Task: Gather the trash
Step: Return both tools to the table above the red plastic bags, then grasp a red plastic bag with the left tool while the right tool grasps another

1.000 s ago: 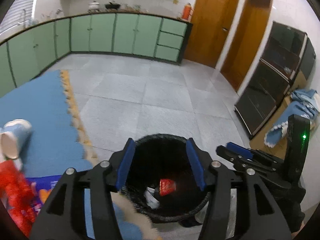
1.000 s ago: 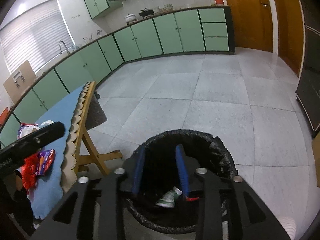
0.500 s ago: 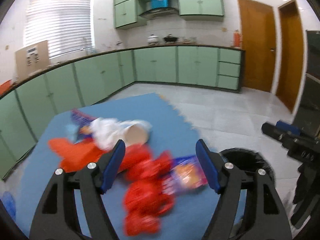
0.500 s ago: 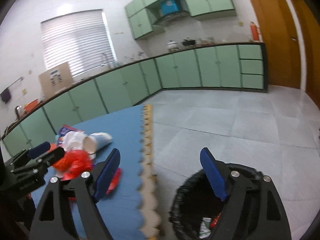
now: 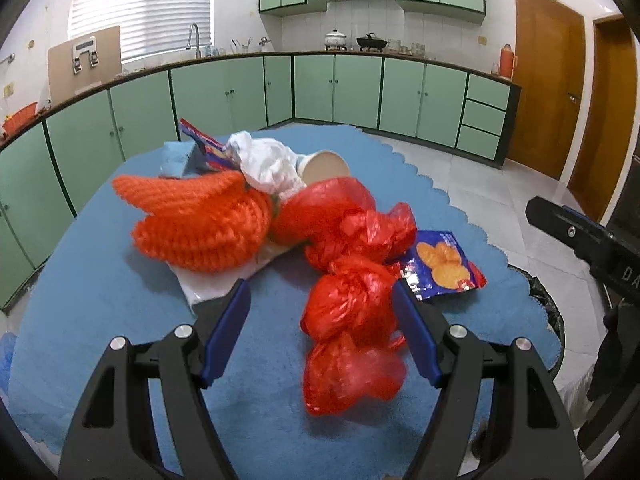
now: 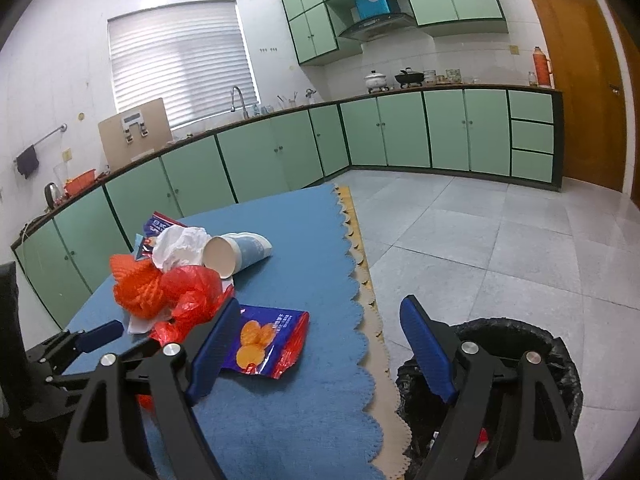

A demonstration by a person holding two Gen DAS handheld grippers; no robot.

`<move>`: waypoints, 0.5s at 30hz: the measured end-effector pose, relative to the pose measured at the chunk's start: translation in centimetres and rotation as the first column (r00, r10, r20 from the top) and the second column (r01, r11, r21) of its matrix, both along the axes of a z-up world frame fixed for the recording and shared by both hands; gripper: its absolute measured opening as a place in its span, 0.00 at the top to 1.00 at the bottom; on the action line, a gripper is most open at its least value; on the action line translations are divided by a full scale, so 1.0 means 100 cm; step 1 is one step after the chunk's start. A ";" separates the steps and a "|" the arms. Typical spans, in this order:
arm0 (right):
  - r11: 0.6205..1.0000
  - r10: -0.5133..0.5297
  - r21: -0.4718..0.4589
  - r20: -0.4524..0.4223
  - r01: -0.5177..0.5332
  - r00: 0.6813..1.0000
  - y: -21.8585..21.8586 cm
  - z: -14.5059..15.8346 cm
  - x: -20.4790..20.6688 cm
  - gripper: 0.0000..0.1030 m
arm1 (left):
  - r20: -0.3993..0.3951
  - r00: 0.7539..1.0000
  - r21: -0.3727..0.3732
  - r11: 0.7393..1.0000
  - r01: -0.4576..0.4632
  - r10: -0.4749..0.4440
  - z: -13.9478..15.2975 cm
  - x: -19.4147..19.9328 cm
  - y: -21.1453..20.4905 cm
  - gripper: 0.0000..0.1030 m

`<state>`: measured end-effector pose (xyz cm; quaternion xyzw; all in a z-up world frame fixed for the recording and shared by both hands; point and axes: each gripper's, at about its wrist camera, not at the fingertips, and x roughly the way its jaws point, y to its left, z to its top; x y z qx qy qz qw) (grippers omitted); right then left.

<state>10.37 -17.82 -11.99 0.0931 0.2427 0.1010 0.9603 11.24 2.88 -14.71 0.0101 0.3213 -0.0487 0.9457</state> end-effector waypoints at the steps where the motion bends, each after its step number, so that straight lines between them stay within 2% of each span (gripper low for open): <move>1: 1.000 -0.001 -0.001 -0.002 0.001 1.000 0.000 0.000 0.001 0.22 | -0.008 1.000 -0.004 1.000 0.002 -0.002 -0.002 0.001 0.000 0.31; 6: 1.000 -0.002 -0.003 -0.012 0.002 1.000 -0.002 -0.001 0.003 0.22 | -0.046 0.999 -0.025 1.000 0.006 -0.008 -0.013 0.009 -0.003 0.32; 7: 1.000 -0.001 -0.005 -0.016 0.001 1.000 -0.001 -0.001 0.003 0.22 | -0.050 0.999 -0.032 0.999 0.007 -0.008 -0.014 0.010 -0.003 0.39; 8: 1.000 0.002 -0.007 -0.020 -0.002 1.000 -0.001 -0.002 0.004 0.22 | -0.052 0.999 -0.039 0.999 0.009 -0.011 -0.014 0.010 -0.002 0.50; 9: 1.000 0.005 -0.007 -0.022 -0.005 1.000 0.000 -0.002 0.004 0.22 | -0.057 0.998 -0.050 0.999 0.018 -0.021 -0.014 0.010 -0.002 0.55; 15: 0.999 0.051 -0.018 -0.024 -0.052 0.998 0.008 -0.001 0.007 0.24 | -0.023 1.000 -0.049 0.999 0.008 -0.009 -0.004 0.000 0.002 0.63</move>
